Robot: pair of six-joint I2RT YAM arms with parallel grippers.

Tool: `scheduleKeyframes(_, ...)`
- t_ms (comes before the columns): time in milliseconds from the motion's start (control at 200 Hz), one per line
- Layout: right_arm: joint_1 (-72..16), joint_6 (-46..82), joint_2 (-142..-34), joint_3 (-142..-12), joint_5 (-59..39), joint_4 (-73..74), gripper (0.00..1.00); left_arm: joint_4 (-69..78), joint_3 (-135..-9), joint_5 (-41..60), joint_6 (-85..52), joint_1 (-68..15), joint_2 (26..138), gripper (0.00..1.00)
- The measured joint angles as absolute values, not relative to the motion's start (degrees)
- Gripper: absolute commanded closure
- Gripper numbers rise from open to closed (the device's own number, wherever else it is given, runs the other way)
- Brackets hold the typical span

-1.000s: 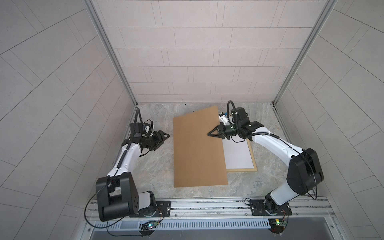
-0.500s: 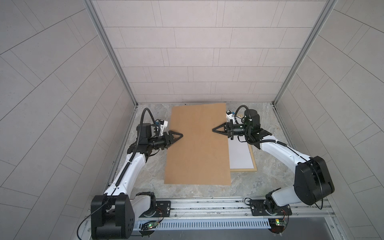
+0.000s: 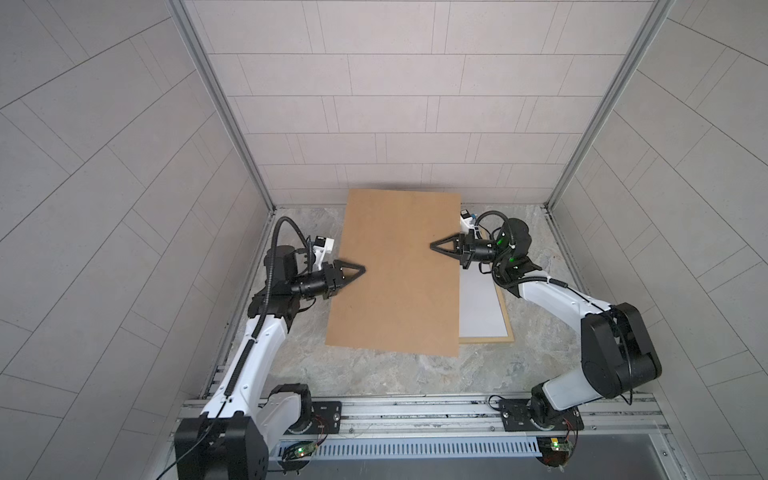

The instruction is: Put the photo into the frame

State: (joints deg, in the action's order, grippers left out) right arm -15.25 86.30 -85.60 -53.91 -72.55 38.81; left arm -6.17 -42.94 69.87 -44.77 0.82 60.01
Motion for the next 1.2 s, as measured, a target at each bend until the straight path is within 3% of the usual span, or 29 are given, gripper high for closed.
scheduleKeyframes(180,-15.6,70.2,-81.8,-55.9,-70.8,15.4,1.0,-6.4,-43.0,70.8,-44.6,0.3,61.9,0.39)
scheduleKeyframes(270,-16.0,58.0,-79.5,-59.7,-70.1,-1.5,1.0,-8.3,-43.5,70.7,-42.7,0.1,61.3,0.39)
scheduleKeyframes(450,-14.8,46.2,-73.9,-62.2,-70.3,-15.8,1.0,-10.1,-44.8,70.9,-40.2,-1.4,61.1,0.58)
scheduleKeyframes(525,-13.9,44.3,-73.4,-62.3,-71.0,-18.3,1.0,-10.3,-44.9,71.0,-39.8,-2.7,60.8,0.61)
scheduleKeyframes(721,-12.3,45.1,-73.5,-61.5,-74.1,-18.9,1.0,-11.0,-44.9,70.7,-38.7,-5.3,59.5,0.74)
scheduleKeyframes(891,-11.2,45.7,-73.6,-60.1,-76.1,-18.4,1.0,-9.1,-44.9,71.9,-40.8,-5.9,56.9,0.95)
scheduleKeyframes(956,-11.1,46.2,-73.6,-59.7,-77.0,-17.3,1.0,-7.6,-44.9,71.9,-43.4,-6.0,56.4,0.98)
scheduleKeyframes(1201,-10.5,48.0,-73.6,-59.0,-75.0,-15.4,0.55,10.6,-43.0,73.5,-58.1,-7.4,56.2,1.0)
